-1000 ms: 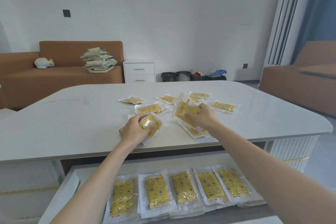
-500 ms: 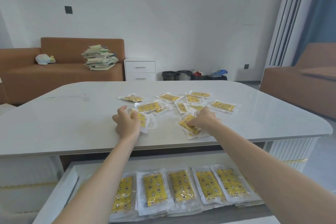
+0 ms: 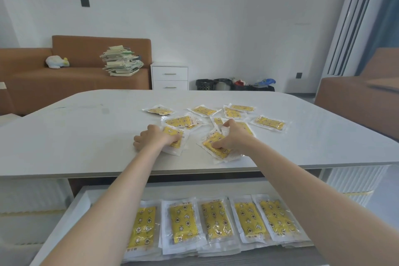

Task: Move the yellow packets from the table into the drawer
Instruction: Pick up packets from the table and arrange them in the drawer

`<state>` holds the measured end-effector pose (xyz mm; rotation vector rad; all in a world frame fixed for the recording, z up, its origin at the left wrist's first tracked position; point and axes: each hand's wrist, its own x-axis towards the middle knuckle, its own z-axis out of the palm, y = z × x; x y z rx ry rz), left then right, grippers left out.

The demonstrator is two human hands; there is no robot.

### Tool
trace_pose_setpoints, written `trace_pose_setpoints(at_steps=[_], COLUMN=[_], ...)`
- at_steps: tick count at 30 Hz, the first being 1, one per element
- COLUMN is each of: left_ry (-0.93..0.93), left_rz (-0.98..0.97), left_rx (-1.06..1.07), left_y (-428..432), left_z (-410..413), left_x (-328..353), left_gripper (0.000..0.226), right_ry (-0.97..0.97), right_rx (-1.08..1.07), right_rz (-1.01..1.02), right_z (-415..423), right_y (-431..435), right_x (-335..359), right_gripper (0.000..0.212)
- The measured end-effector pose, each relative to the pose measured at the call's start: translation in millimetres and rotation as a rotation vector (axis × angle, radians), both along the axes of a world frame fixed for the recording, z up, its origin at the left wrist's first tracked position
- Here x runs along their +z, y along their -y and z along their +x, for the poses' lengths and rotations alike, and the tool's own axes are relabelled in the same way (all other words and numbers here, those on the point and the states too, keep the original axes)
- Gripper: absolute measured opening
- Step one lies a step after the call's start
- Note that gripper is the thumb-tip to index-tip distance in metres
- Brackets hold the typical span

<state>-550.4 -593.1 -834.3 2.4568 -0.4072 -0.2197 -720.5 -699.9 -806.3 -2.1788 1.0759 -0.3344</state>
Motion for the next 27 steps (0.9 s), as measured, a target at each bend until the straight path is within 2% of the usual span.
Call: trace_pose_setpoints(at_steps=[4, 7, 11, 14, 15, 18, 19, 21, 24, 27], left_ry=[0.002, -0.04, -0.17, -0.172, -0.149, -0.108, -0.105, -0.061, 0.001, 0.011], left_rz=[-0.025, -0.149, -0.536, -0.804, -0.881, -1.064, -1.089, -1.044, -0.939, -0.906], left_rx=[-0.028, -0.054, -0.162, -0.238, -0.251, -0.235, -0.228, -0.252, -0.317, -0.38], left_y=[1, -5, -17, -32, -38, -48, -49, -49, -47, -48], left_z=[-1, -6, -9, -20, -27, -33, -35, -37, -36, -36], left_x=[-2, -5, -13, -10, -8, -8, -8, -9, -14, -16], left_gripper=[0.071, 0.066, 0.062, 0.036, 0.03, 0.025, 0.027, 0.034, 0.056, 0.062], right_ry=[0.153, 0.344, 0.581, 0.748, 0.797, 0.927, 0.951, 0.926, 0.877, 0.81], right_rx=[-0.024, -0.017, -0.053, -0.114, -0.123, -0.12, -0.111, -0.087, -0.072, -0.03], right_rz=[0.054, 0.082, 0.184, 0.21, 0.223, 0.29, 0.285, 0.25, 0.18, 0.086], right_z=[0, -1, -1, 3, 4, 7, 8, 8, 5, 5], right_y=[-4, -9, -21, -27, -30, -41, -46, -51, -58, -55], right_x=[-7, -20, -24, -21, -19, -13, -12, -19, -25, -27], right_gripper=[0.073, 0.076, 0.07, 0.04, 0.037, 0.071, 0.073, 0.066, 0.039, 0.041])
